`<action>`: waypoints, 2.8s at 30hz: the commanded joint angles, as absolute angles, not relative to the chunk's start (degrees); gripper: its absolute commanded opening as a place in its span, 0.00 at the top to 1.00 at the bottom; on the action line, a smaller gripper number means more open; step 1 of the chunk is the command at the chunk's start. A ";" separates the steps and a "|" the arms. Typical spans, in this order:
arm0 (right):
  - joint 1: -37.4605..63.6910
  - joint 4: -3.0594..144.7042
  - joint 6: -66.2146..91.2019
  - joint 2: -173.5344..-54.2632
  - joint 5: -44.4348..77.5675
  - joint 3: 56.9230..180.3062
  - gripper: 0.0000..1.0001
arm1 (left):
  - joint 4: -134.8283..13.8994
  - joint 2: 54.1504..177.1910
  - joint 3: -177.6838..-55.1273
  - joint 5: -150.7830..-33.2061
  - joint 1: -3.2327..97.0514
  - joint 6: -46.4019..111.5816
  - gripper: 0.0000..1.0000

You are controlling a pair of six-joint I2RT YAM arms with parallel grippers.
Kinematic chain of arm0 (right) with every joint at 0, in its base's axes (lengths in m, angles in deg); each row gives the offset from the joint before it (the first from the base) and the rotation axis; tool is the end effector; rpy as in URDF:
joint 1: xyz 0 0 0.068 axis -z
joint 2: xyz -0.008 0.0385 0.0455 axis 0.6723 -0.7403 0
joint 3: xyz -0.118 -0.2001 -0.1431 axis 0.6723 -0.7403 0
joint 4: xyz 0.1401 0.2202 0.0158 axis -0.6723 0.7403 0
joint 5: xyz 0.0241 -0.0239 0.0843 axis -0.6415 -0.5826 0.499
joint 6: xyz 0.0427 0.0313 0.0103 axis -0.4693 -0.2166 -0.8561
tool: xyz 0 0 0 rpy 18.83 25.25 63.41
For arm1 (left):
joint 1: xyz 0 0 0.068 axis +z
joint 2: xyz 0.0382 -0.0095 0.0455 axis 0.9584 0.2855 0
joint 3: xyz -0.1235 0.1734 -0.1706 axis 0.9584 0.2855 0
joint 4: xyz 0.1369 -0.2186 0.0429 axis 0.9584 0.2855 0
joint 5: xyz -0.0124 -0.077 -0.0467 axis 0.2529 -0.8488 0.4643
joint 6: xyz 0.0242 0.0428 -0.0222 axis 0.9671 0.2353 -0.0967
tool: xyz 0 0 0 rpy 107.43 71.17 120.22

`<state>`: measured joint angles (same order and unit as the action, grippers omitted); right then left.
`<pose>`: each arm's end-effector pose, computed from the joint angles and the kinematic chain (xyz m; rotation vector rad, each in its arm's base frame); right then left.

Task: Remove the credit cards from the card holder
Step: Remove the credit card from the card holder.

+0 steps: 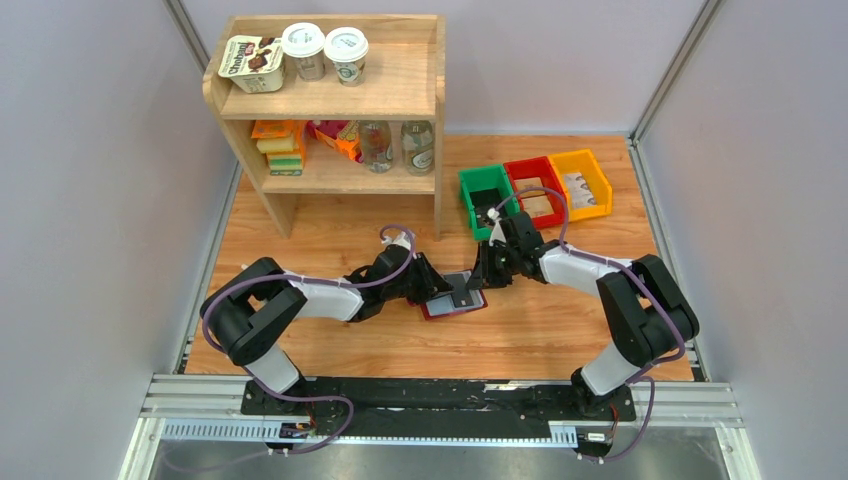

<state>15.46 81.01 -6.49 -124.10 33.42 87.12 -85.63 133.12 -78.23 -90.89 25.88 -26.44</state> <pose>0.2549 0.1452 0.1485 -0.1915 2.6942 0.8677 0.2023 -0.2275 0.1412 -0.4031 2.3985 -1.2436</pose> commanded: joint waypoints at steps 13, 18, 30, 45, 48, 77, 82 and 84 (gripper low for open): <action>15.00 80.78 -7.15 -124.49 32.74 85.34 0.79 | -85.16 128.59 -79.57 -91.11 25.60 -27.11 0.91; 15.08 80.60 -7.41 -123.96 32.74 85.34 0.79 | -84.73 129.39 -79.31 -90.86 25.60 -27.55 0.78; 15.08 83.32 -7.32 -118.42 32.04 89.47 0.76 | -83.67 131.50 -79.13 -91.03 25.60 -25.88 0.65; 15.08 80.34 -6.97 -125.10 34.85 88.42 0.81 | -80.95 133.07 -79.48 -89.18 25.68 -26.05 0.61; 15.08 79.98 -6.97 -125.19 34.94 87.89 0.83 | -81.65 134.13 -79.66 -89.44 25.60 -26.41 0.61; 15.08 76.30 -9.61 -125.19 37.31 84.56 0.85 | -97.55 133.78 -77.02 -91.20 25.60 -30.36 0.88; 15.00 75.41 -10.31 -125.02 37.66 83.41 0.86 | -99.58 135.53 -77.02 -91.64 25.51 -31.06 0.77; 14.91 75.06 -10.57 -124.93 37.67 83.06 0.87 | -100.02 136.41 -77.19 -91.73 25.33 -31.24 0.72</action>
